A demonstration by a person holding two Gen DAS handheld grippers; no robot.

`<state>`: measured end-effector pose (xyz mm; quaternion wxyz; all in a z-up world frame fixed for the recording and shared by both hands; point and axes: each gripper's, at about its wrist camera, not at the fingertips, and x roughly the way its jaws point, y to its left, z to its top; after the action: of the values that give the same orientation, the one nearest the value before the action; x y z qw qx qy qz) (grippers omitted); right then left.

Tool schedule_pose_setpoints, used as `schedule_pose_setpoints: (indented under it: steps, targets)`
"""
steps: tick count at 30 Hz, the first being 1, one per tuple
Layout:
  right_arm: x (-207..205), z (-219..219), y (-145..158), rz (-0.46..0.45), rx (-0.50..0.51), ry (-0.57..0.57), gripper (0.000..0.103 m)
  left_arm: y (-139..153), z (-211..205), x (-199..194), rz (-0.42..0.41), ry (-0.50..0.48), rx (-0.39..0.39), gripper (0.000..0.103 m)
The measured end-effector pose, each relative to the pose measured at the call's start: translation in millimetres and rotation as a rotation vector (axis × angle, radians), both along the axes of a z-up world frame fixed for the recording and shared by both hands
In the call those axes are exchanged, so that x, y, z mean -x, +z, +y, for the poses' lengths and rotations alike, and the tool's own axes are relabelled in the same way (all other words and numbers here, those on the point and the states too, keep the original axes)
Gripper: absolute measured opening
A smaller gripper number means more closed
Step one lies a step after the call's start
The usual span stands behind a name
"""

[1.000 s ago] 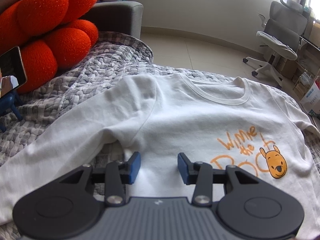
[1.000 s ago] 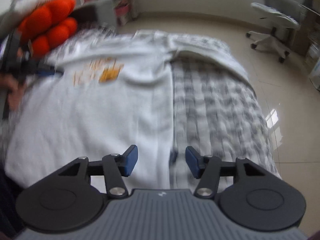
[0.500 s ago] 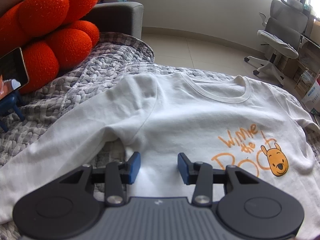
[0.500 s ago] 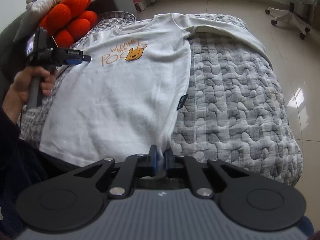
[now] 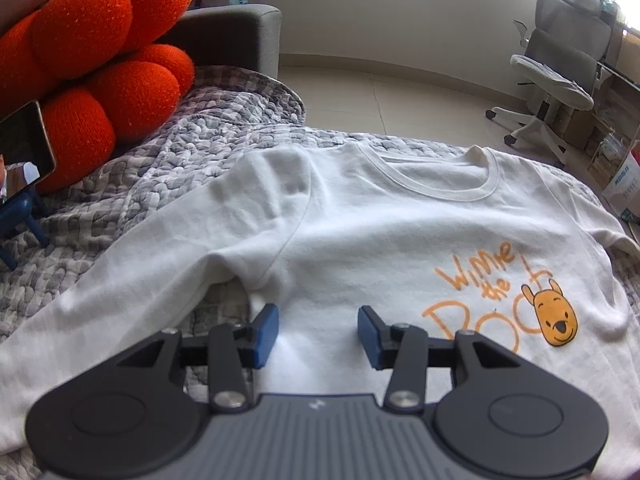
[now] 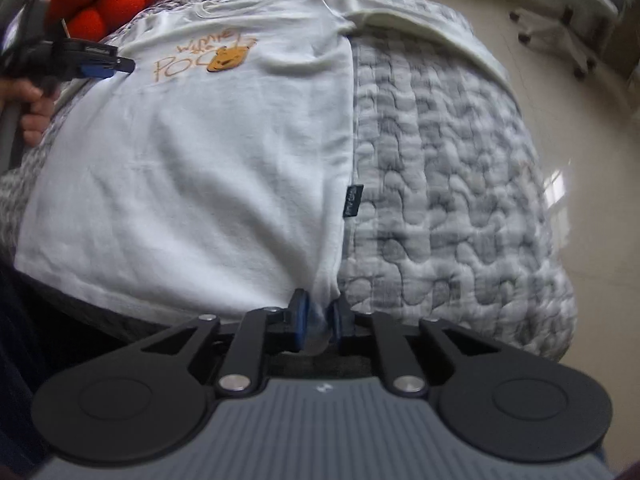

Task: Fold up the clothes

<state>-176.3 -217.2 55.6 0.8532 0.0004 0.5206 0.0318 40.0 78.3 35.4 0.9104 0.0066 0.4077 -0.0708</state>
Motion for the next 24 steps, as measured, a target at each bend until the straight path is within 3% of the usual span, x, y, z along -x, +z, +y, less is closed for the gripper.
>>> schedule_pose_setpoints:
  steps: [2,6,11,16,19,24]
  targets:
    - [2,-3,6,-0.013,0.055,0.003,0.034,0,0,0,0.000,-0.002,-0.001,0.045]
    - [-3,-15,20,-0.064,0.077,-0.010,0.039,1,1,-1,0.006,0.002,0.006,0.045]
    - [-27,-6,40,-0.172,0.178,0.003,0.043,1,0,-2,0.011,0.002,-0.002,0.045]
    - [-26,-21,73,-0.276,0.063,-0.037,0.044,1,-2,-2,0.016,-0.007,-0.018,0.046]
    - [-35,-9,61,-0.257,0.031,0.020,0.044,0,-3,-3,0.016,-0.005,-0.020,0.046]
    - [-45,13,17,-0.154,-0.025,0.077,0.044,-1,-8,-1,0.003,-0.018,-0.048,0.050]
